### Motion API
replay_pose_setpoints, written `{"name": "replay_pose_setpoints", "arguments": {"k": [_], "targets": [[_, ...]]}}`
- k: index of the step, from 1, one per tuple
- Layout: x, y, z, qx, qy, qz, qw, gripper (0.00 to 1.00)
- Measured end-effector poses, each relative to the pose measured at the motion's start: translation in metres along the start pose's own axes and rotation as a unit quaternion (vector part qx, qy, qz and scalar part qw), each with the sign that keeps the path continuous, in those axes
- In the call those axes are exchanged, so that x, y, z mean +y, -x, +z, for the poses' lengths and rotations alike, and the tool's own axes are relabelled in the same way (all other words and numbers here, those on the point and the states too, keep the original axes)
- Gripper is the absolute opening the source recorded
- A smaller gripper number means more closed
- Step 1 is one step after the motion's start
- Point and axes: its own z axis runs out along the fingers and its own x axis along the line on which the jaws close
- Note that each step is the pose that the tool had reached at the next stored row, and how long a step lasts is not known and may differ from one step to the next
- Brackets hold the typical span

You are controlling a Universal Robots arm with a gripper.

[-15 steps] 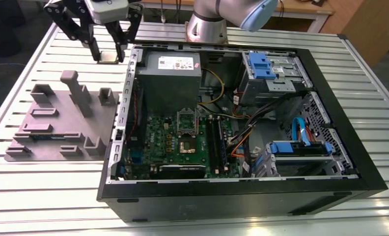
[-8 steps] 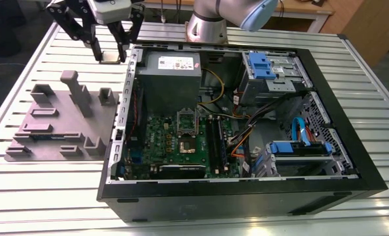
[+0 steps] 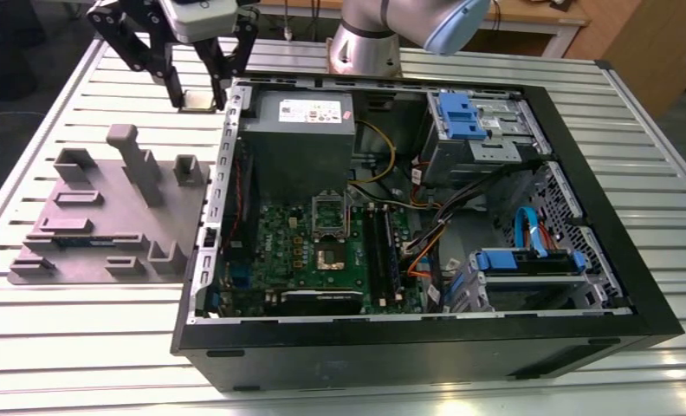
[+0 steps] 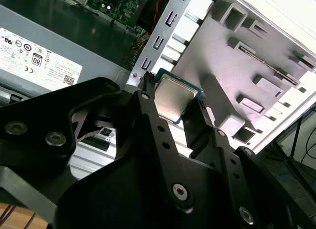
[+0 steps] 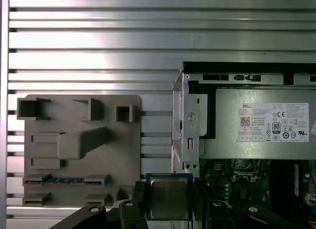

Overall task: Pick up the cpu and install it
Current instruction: 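Pick up the cpu and move it towards the insertion slot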

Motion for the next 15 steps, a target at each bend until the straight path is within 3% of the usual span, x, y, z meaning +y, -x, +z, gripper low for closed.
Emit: {"name": "replay_pose_setpoints", "arguments": {"k": [15], "targets": [[0.0001,0.0069,-0.0001,0.0000,0.0000,0.000,1.00000,0.47]]}}
